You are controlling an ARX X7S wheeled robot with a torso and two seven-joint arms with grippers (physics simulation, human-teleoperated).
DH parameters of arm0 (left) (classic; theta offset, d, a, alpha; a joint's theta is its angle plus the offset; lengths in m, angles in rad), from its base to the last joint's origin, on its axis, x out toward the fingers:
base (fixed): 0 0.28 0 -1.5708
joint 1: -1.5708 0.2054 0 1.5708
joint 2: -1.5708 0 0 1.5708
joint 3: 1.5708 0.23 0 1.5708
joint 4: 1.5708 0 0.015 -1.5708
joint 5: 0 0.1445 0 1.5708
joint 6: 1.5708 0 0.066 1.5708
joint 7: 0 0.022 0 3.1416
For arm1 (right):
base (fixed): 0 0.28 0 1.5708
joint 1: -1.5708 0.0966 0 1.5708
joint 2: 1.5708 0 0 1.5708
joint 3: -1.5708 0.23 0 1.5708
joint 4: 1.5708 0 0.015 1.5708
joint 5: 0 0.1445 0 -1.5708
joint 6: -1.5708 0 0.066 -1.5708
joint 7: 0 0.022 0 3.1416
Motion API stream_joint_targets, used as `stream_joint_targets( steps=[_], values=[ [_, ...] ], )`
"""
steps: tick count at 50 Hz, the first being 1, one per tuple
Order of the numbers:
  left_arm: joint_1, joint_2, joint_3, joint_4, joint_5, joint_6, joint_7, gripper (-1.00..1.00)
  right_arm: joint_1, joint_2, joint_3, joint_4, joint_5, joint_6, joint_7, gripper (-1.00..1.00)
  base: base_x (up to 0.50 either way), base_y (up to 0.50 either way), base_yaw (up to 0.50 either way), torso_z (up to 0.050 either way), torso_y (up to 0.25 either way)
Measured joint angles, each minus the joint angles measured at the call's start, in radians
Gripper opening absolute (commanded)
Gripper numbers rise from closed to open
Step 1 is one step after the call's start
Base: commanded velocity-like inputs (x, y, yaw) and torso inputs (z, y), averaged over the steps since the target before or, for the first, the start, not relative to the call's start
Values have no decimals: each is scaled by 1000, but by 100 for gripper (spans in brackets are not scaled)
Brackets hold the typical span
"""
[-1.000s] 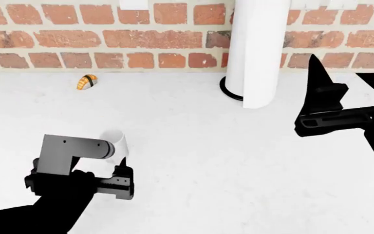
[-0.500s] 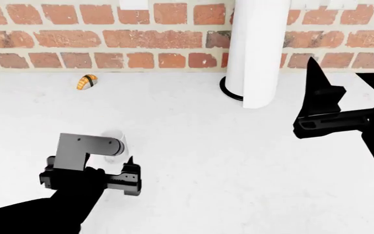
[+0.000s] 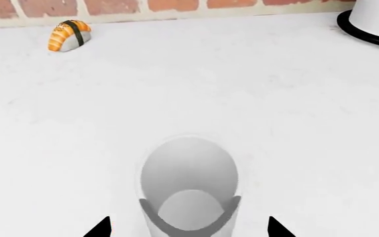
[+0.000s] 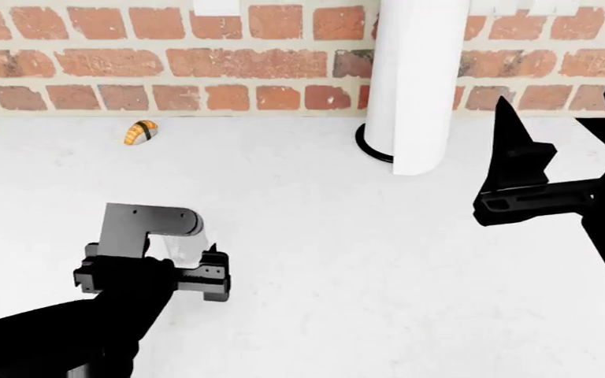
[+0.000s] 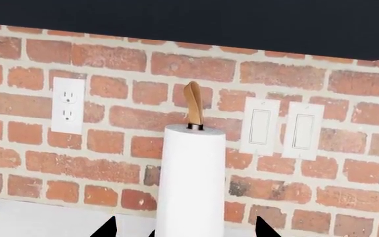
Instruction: A wet mug is on the counter and needs to be dried. Pick it up and place it upside down in the open cabinet.
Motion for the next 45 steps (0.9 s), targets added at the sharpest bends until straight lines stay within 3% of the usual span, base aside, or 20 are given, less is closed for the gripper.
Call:
stream_joint_targets(
  steps=[15, 16, 45],
  values=[
    [-24, 21, 23, -53, 20, 10, 29, 100, -29, -7, 9, -5, -30, -6, -25, 100, 0, 0, 0, 0, 0],
    [-24, 22, 24, -56, 23, 12, 31, -100, -31, -7, 10, -6, -32, -6, -27, 100, 0, 0, 0, 0, 0],
    [-40, 14, 28, -39, 35, 29, 41, -100, -64, -6, 21, -11, -59, -20, -55, 100, 0, 0, 0, 0, 0]
  ],
)
